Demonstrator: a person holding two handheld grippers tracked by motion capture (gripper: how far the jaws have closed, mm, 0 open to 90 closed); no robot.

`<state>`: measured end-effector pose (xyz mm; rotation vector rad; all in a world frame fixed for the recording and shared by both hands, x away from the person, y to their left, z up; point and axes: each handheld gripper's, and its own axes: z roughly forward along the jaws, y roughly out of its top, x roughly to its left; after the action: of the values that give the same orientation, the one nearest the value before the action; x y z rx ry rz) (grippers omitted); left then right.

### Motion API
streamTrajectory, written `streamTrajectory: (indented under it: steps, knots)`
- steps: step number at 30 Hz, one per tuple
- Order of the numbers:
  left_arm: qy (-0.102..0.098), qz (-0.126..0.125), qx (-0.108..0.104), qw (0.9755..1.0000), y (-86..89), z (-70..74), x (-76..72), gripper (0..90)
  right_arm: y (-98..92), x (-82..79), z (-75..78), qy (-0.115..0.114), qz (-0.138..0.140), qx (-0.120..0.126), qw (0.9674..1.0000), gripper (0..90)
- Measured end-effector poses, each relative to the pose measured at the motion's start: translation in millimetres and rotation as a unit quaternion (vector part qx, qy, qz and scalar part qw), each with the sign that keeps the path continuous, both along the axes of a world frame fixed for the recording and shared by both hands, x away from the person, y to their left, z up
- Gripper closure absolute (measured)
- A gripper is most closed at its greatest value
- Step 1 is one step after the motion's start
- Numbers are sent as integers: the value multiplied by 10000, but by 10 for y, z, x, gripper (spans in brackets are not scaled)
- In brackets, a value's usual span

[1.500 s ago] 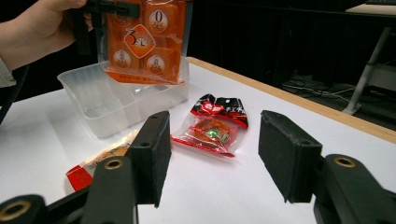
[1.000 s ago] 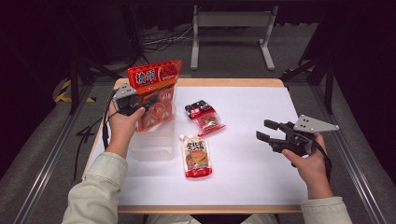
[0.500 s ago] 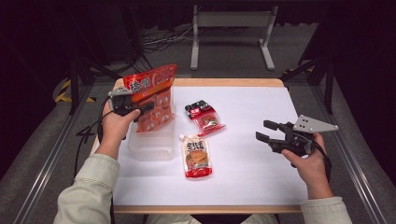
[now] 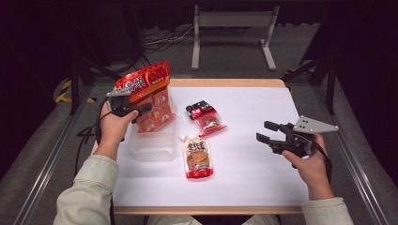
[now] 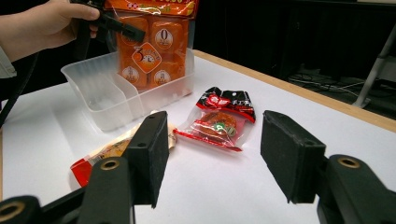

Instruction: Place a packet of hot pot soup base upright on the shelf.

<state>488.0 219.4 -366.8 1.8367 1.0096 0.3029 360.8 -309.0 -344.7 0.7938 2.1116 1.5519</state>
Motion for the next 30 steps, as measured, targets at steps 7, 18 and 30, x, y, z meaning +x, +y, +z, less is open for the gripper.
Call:
streamTrajectory:
  steps: [7,18,30]
  knots:
    - [53,281,242,9993,-9,15,-21,644,11,-9,9,-25,16,9,10000,426]
    - [-35,711,-207,9972,155,-42,-96,155,-1,-6,12,-49,-15,33,10000,404]
    - [-584,529,-55,9969,126,67,-418,105,-5,6,-9,-27,-75,-17,10000,393]
